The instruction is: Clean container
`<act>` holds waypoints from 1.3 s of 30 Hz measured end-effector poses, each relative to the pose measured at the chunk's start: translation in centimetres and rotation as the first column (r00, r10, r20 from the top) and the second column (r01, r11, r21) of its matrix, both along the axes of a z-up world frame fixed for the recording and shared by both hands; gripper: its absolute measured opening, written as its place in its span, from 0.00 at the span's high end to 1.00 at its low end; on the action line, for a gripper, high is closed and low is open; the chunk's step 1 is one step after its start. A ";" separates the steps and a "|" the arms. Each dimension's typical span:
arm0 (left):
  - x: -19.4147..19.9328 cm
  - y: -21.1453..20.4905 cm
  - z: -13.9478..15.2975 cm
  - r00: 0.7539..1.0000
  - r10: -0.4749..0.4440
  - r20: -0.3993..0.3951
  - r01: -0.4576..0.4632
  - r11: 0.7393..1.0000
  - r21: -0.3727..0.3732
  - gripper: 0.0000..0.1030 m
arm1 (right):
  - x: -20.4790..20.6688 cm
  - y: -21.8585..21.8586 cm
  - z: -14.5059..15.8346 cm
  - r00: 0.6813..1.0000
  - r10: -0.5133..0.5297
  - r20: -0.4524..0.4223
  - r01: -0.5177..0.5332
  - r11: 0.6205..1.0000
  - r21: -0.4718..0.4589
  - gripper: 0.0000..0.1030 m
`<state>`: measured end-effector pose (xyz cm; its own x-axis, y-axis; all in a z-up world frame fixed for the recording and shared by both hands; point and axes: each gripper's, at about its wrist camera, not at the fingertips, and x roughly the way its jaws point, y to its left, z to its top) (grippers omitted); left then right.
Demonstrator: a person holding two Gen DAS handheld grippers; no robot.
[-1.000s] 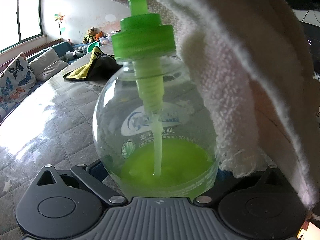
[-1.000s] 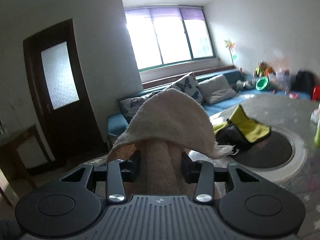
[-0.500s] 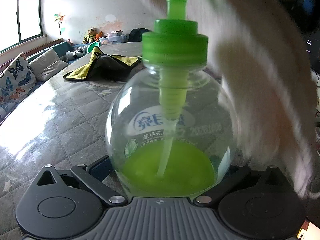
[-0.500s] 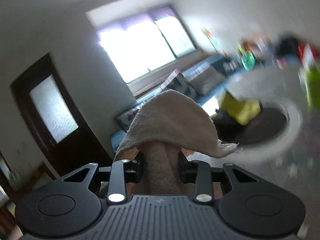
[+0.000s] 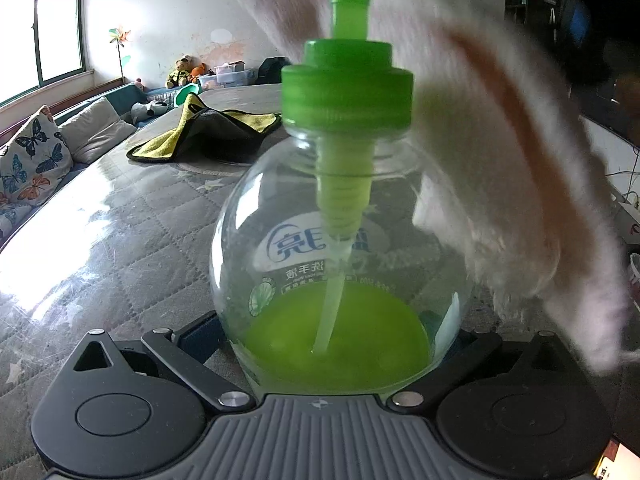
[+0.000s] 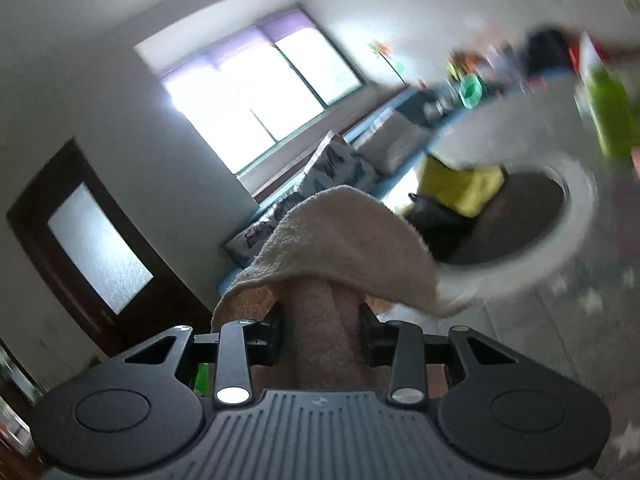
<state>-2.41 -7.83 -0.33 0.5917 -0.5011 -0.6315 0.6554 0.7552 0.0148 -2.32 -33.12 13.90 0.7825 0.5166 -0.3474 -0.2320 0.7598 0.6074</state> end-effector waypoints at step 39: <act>-2.6 1.5 8.6 0.993 0.052 0.108 -0.025 0.972 -0.233 0.16 | -3.7 2.8 -6.3 0.991 0.092 -0.099 -0.129 0.869 -0.478 0.53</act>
